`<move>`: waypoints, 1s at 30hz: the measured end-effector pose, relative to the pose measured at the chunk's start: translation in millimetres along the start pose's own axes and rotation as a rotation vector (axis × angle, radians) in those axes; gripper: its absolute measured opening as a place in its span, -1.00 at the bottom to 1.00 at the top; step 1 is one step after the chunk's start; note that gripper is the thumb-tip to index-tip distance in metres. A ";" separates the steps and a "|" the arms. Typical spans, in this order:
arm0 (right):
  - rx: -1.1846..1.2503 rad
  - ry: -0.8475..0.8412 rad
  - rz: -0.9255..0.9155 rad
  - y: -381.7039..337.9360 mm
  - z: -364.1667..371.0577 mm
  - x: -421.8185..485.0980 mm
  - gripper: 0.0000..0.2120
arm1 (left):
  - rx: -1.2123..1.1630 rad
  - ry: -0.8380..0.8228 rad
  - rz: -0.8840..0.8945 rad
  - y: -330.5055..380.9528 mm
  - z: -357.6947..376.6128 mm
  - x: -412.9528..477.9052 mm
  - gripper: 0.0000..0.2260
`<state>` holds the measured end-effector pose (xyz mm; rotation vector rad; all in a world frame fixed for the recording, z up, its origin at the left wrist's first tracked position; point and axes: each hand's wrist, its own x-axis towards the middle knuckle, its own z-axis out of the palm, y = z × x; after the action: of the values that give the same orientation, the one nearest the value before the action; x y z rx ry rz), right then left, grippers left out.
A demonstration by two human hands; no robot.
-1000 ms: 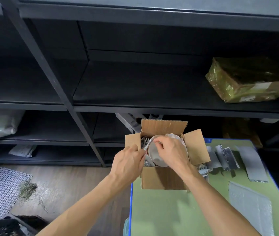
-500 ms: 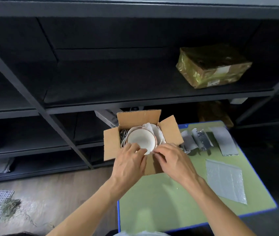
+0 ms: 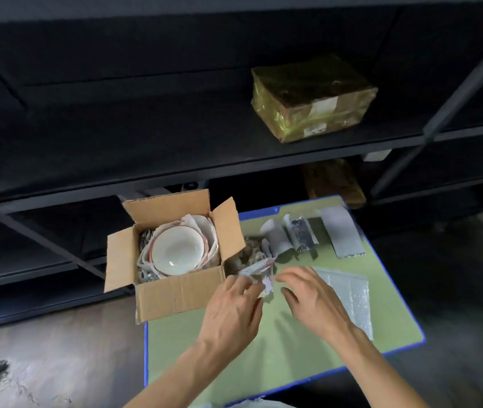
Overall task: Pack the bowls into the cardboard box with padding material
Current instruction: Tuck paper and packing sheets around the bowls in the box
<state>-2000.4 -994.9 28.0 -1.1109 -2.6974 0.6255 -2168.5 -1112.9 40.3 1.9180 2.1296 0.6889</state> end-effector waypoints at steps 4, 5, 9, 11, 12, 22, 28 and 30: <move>-0.012 -0.071 0.138 45.9 -11.3 -10.6 -0.68 | 0.063 -0.089 -0.026 18.0 28.2 25.5 -0.77; -0.011 -0.083 0.162 56.1 -14.3 -12.5 -0.67 | 0.073 -0.111 -0.041 21.1 34.7 32.8 -0.76; -0.016 -0.129 0.246 92.0 -27.8 -11.6 -0.60 | 0.119 -0.242 -0.106 30.8 58.6 59.8 -0.66; -0.001 -0.138 0.249 107.4 -32.5 -3.2 -0.58 | 0.142 -0.289 -0.137 35.1 65.7 68.4 -0.63; 0.009 -0.144 0.244 113.8 -34.4 3.4 -0.57 | 0.146 -0.296 -0.152 37.1 68.1 71.2 -0.63; -0.061 -0.297 0.251 135.7 -15.7 98.3 -0.60 | 0.119 -0.271 -0.255 42.9 77.1 70.3 -0.64; -0.099 -0.090 0.242 137.3 -11.3 93.6 -0.74 | 0.041 -0.218 -0.311 29.6 79.7 64.7 -0.62; -0.097 0.024 0.218 141.9 -19.3 85.4 -0.75 | 0.023 -0.190 -0.297 28.6 78.4 69.8 -0.66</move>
<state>-1965.2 -838.5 -17.5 -1.4411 -2.6322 0.5122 -2118.6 -1026.8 -3.7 1.5583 2.2399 0.4076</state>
